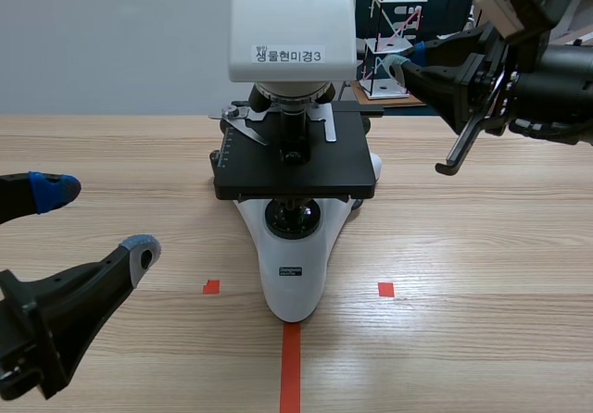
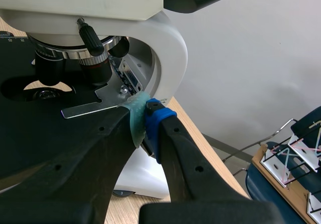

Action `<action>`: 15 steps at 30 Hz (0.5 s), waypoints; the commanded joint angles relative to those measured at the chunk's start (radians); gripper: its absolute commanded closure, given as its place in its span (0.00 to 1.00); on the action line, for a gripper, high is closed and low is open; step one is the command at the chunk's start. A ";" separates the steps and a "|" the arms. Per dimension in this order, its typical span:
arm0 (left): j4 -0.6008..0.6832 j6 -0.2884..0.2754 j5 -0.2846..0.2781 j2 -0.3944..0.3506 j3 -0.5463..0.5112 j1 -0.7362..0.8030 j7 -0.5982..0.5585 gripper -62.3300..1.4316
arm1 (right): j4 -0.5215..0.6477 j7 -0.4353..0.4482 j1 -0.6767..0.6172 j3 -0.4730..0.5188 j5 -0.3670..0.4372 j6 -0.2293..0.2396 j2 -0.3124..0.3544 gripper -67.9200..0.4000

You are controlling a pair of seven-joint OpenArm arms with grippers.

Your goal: Return to the home posture

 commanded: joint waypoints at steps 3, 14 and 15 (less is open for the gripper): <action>0.013 0.000 -0.006 0.000 -0.001 0.005 -0.010 0.05 | 0.011 0.019 0.025 0.005 0.011 0.006 0.008 0.99; 0.013 0.000 -0.006 0.000 -0.001 0.005 -0.010 0.05 | 0.029 0.045 -0.028 0.037 0.011 0.006 0.008 0.99; 0.013 0.000 -0.006 0.000 -0.001 0.005 -0.010 0.05 | 0.040 0.050 -0.045 0.052 0.011 0.006 0.008 0.99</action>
